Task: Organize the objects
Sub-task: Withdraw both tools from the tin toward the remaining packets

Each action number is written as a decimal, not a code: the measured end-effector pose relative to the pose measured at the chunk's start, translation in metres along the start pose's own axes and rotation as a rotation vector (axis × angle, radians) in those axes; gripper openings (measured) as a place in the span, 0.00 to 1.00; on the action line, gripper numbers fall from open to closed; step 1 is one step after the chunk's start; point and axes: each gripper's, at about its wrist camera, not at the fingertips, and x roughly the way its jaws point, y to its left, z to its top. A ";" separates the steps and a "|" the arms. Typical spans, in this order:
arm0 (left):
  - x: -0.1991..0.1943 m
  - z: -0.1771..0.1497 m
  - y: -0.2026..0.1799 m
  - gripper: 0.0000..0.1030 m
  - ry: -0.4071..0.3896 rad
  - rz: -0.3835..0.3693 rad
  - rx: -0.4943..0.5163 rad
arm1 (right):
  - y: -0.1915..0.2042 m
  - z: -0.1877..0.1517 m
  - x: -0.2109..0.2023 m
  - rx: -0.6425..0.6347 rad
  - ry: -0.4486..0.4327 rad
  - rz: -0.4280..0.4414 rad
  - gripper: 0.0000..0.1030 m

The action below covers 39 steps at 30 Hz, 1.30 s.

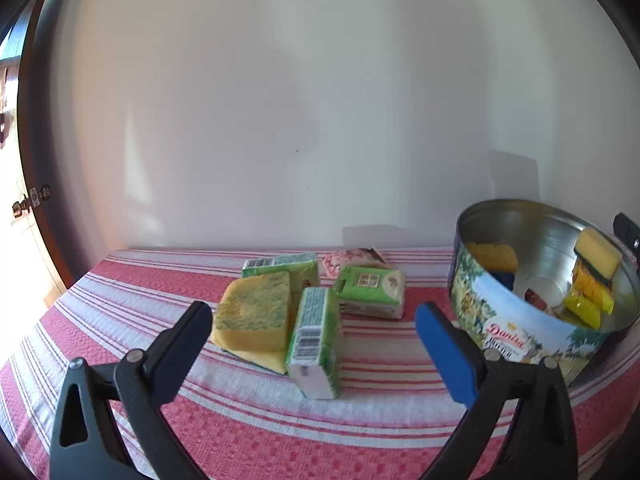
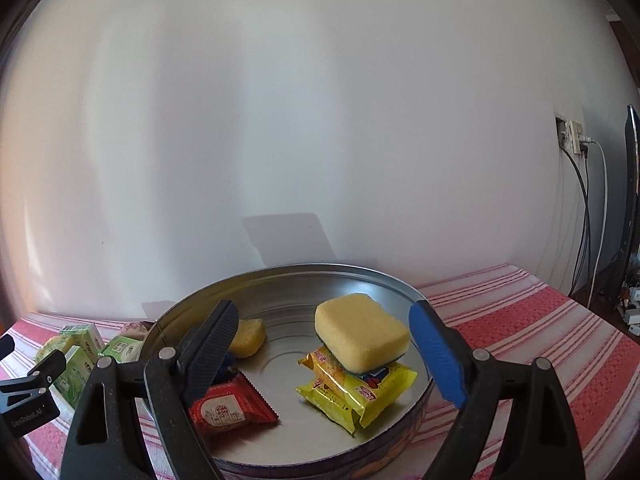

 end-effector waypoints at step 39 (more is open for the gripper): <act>0.048 -0.012 0.136 1.00 0.116 0.192 -0.097 | 0.173 -0.036 -0.032 -0.105 0.137 0.202 0.86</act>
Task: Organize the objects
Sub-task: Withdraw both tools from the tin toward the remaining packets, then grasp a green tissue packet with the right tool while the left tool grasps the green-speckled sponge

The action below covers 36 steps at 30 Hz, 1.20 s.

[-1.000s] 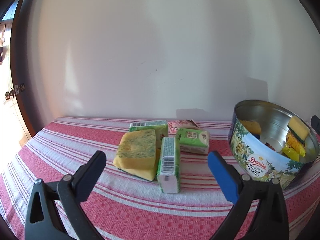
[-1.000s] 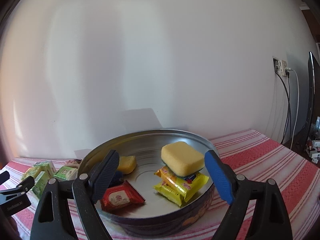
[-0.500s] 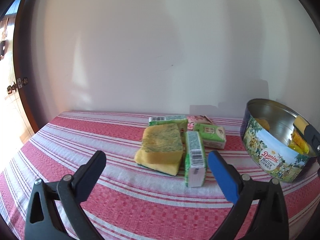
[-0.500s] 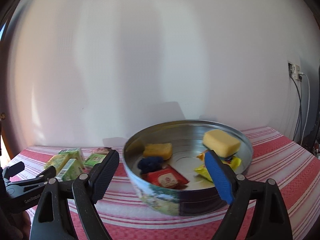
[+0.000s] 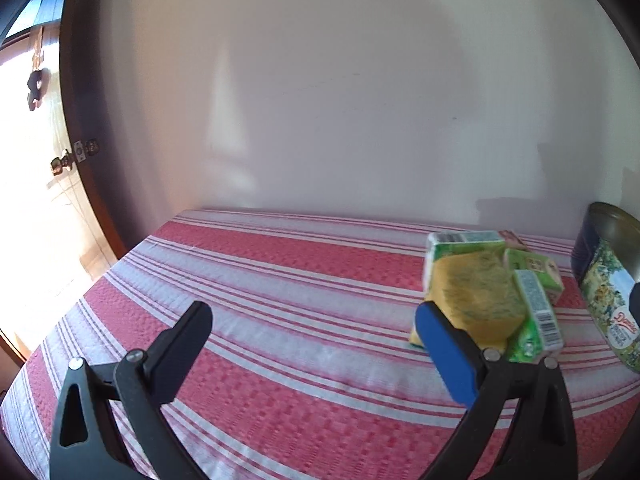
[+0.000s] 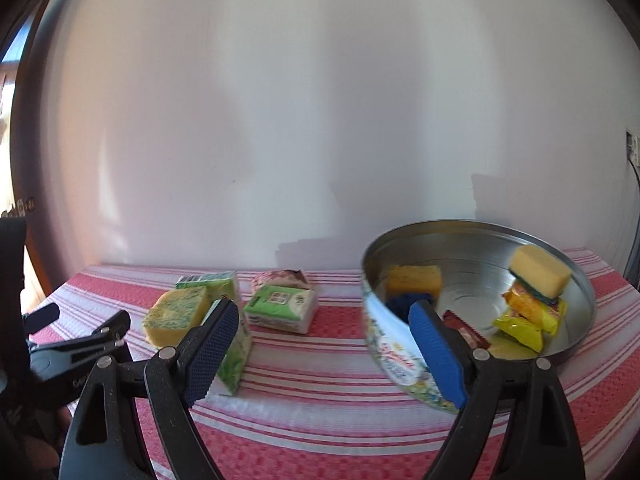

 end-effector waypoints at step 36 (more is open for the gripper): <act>0.025 0.000 0.023 1.00 0.085 0.000 -0.051 | 0.041 -0.022 0.105 0.118 0.473 0.262 0.60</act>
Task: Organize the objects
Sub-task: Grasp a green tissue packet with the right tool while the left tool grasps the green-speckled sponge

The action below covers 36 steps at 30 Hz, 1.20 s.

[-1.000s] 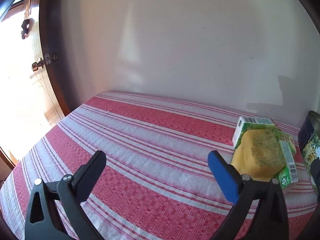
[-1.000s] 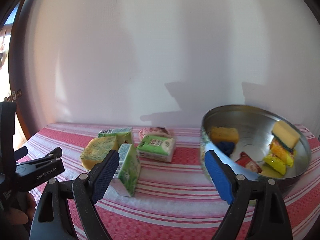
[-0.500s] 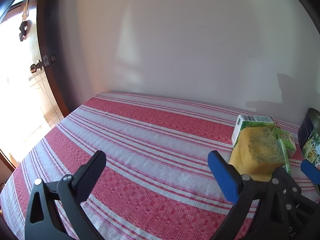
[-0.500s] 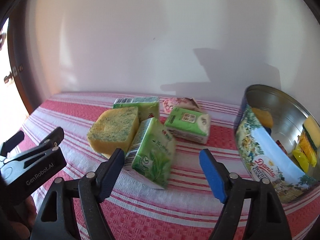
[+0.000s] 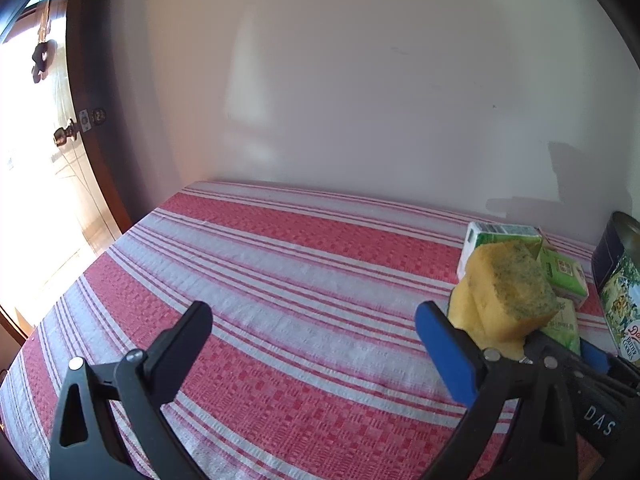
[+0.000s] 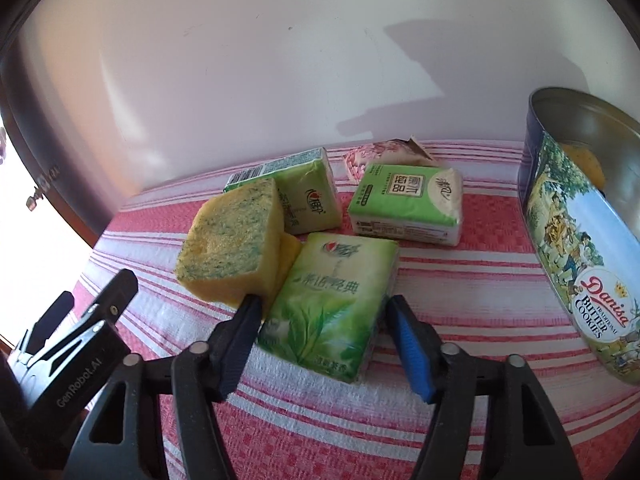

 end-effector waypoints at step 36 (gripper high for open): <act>0.014 0.010 -0.059 0.57 0.069 -0.400 -0.032 | -0.037 -0.018 -0.095 -0.047 -0.238 -0.141 0.57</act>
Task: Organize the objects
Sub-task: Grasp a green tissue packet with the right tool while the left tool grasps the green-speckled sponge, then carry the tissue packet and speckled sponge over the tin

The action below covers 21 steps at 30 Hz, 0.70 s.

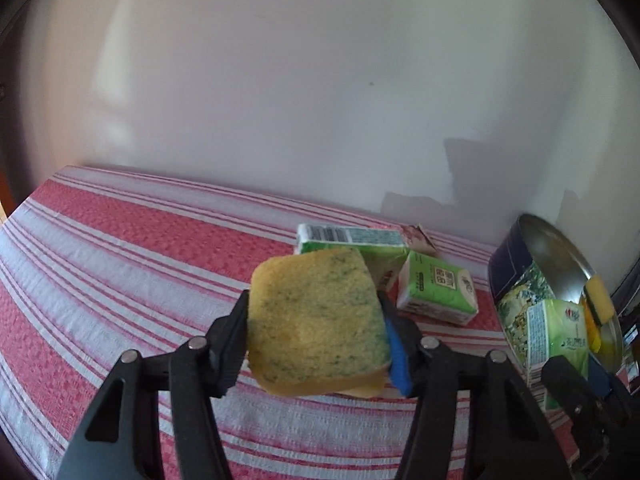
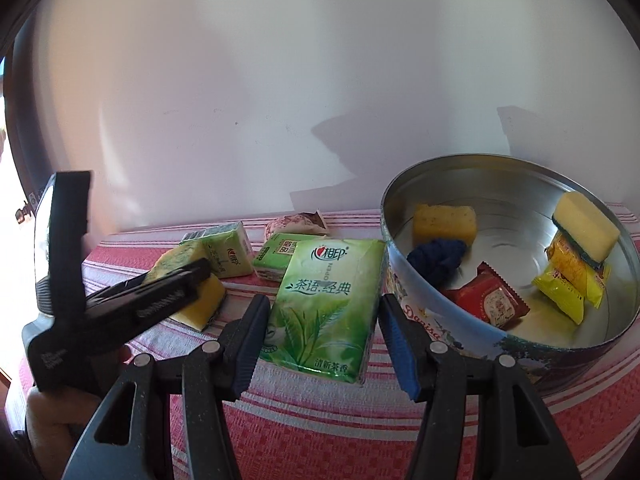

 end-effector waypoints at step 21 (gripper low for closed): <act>-0.060 -0.032 -0.051 0.57 -0.143 0.006 0.134 | -0.020 0.013 -0.030 -0.029 -0.134 -0.008 0.57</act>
